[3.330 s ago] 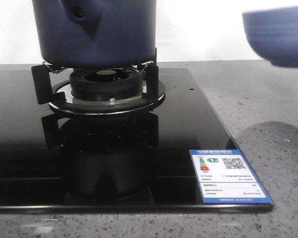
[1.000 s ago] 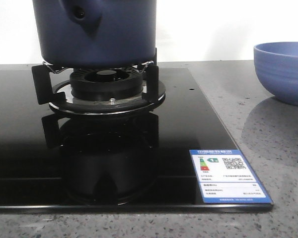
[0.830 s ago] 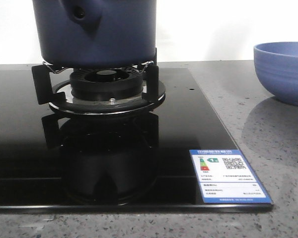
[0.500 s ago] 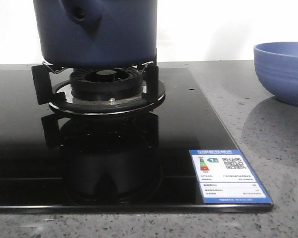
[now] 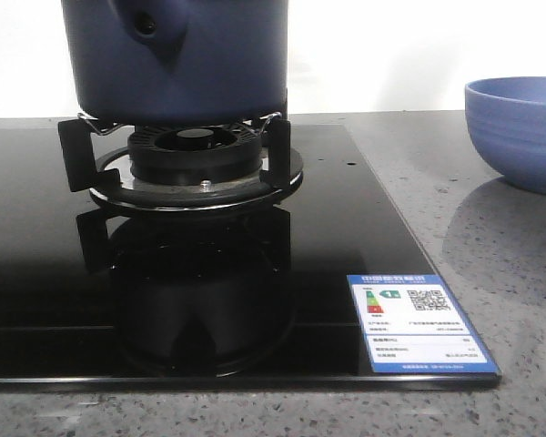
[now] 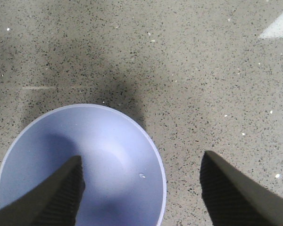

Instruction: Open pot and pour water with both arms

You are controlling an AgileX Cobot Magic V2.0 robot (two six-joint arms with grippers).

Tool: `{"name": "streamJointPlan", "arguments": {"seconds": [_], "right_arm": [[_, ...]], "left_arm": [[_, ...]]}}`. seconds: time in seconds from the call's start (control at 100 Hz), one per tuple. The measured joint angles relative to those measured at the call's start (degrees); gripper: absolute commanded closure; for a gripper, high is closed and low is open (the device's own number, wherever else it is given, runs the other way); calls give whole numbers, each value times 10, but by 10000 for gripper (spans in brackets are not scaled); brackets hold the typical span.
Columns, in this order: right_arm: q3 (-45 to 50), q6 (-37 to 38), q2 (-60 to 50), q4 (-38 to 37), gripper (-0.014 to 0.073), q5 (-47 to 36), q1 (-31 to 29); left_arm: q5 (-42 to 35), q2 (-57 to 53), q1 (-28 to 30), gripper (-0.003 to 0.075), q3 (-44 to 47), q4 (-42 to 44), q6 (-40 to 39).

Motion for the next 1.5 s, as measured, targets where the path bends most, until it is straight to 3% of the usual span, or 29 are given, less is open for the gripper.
{"name": "streamJointPlan", "arguments": {"seconds": [0.13,0.4,0.56,0.62,0.7,0.76,0.93,1.17,1.5], "right_arm": [[0,0,0,0,120,-1,0],[0,0,0,0,120,-2,0],[0,0,0,6,124,-3,0],[0,0,-1,20,140,-9,0],[0,-9,-9,58,223,-21,0],[0,-22,-16,93,307,-34,0],[0,-88,-34,217,647,-60,0],[32,-157,-66,267,636,-142,43],[275,-244,-223,280,637,-431,152]], "left_arm": [[0,0,0,99,-1,-4,3],[1,-25,2,100,-59,-7,5],[6,-68,34,109,-100,-15,-17],[6,-84,56,150,-106,-17,-38],[4,-100,84,253,-106,-17,-76],[4,-109,110,372,-107,-17,-108],[7,-122,180,743,-107,-17,-187],[20,-148,237,741,-85,-10,-208],[-208,-306,239,741,110,6,-172]]}}
